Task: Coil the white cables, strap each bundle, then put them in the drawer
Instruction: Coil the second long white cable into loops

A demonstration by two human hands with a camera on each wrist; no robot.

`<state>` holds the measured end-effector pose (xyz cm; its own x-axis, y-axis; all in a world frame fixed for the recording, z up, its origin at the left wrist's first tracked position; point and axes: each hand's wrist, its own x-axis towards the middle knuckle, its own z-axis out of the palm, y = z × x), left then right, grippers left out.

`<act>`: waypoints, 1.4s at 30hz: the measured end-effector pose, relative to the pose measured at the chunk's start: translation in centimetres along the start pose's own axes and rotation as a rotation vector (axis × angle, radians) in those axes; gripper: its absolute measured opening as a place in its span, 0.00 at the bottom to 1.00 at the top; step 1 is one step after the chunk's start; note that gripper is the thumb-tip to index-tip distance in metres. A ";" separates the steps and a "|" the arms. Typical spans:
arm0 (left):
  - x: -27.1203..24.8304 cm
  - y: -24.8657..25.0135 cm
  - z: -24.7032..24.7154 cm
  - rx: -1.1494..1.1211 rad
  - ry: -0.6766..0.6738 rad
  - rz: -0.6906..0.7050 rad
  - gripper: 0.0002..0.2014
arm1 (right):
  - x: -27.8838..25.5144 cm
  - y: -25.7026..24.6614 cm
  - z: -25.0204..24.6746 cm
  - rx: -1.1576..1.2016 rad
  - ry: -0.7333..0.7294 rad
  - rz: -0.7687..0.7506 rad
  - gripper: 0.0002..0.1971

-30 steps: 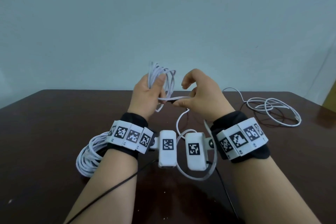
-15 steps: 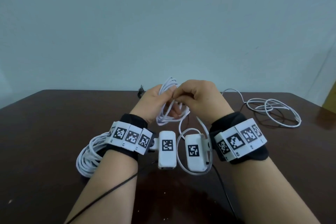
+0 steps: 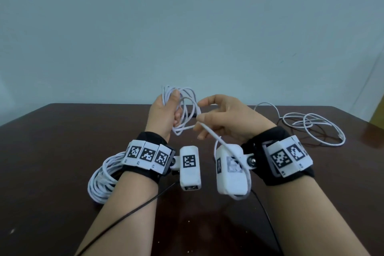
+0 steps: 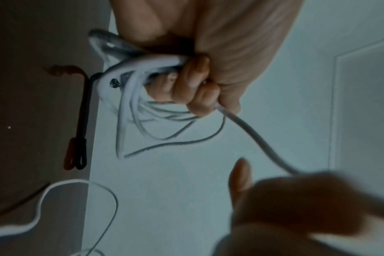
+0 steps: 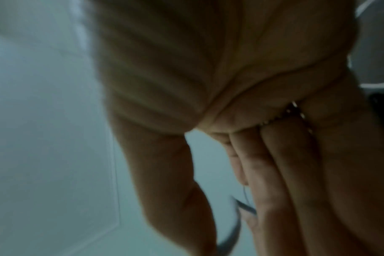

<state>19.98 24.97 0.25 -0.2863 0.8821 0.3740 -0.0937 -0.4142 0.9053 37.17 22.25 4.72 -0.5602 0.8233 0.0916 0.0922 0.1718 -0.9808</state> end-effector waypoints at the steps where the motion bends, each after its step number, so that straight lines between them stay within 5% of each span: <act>1: 0.1 -0.1 -0.1 0.036 0.043 0.025 0.14 | -0.1 0.0 0.0 0.052 -0.075 0.002 0.24; 4: 0.4 -0.4 -0.6 0.161 0.138 0.072 0.15 | -0.4 -0.1 0.0 0.141 -0.246 -0.032 0.27; 6: 0.4 -0.2 -0.9 0.208 0.117 0.090 0.17 | -0.3 -0.3 0.0 0.151 -0.200 -0.079 0.25; 8: 0.1 0.0 -0.9 0.202 0.006 0.090 0.22 | 0.3 0.1 -0.1 0.058 0.066 -0.179 0.18; 12: -0.8 0.1 -0.4 0.185 -0.122 0.054 0.36 | 1.5 2.0 -2.2 -0.711 0.652 -0.224 0.13; 15: -0.9 1.0 -0.4 0.066 0.000 0.010 0.21 | 1.2 2.8 -4.6 -0.677 0.893 -0.208 0.08; 17: -0.3 0.8 -1.0 0.150 0.150 0.014 0.20 | 1.0 2.4 -5.3 -0.512 0.990 -0.290 0.08; 20: 0.2 0.6 -1.8 0.245 0.354 -0.013 0.22 | 0.1 0.6 -4.0 -0.216 0.685 -0.311 0.16; 25: 0.9 0.3 -3.1 0.251 0.475 -0.128 0.29 | -1.0 0.0 -2.1 -0.371 -0.118 -0.049 0.25; 27: 1.1 0.2 -3.9 0.145 0.492 -0.196 0.33 | -1.4 -0.1 -1.8 -0.204 -0.182 -0.120 0.14; 29: 1.1 0.3 -4.2 -0.058 0.486 -0.261 0.30 | -1.2 -0.3 -1.9 -0.104 -0.064 -0.226 0.06; 33: 0.7 0.7 -3.5 -0.500 0.176 -0.455 0.13 | 0.8 0.7 -2.7 -0.284 0.464 -0.361 0.12; 35: 0.6 0.5 -3.1 -0.580 0.045 -0.500 0.26 | 1.4 1.5 -2.9 -0.531 0.676 -0.365 0.12; 41: 1.2 -0.9 -2.8 -1.040 -0.504 -0.551 0.31 | 2.3 3.5 -4.3 -0.803 0.766 -0.144 0.13; 42: 1.2 -0.8 -3.0 -1.042 -0.508 -0.504 0.31 | 2.5 3.8 -4.5 -0.824 0.740 -0.109 0.12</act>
<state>16.86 25.73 -0.65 0.3759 0.8838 0.2785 -0.8566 0.2168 0.4682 39.83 27.37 2.01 0.0050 0.8543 0.5197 0.7447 0.3437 -0.5721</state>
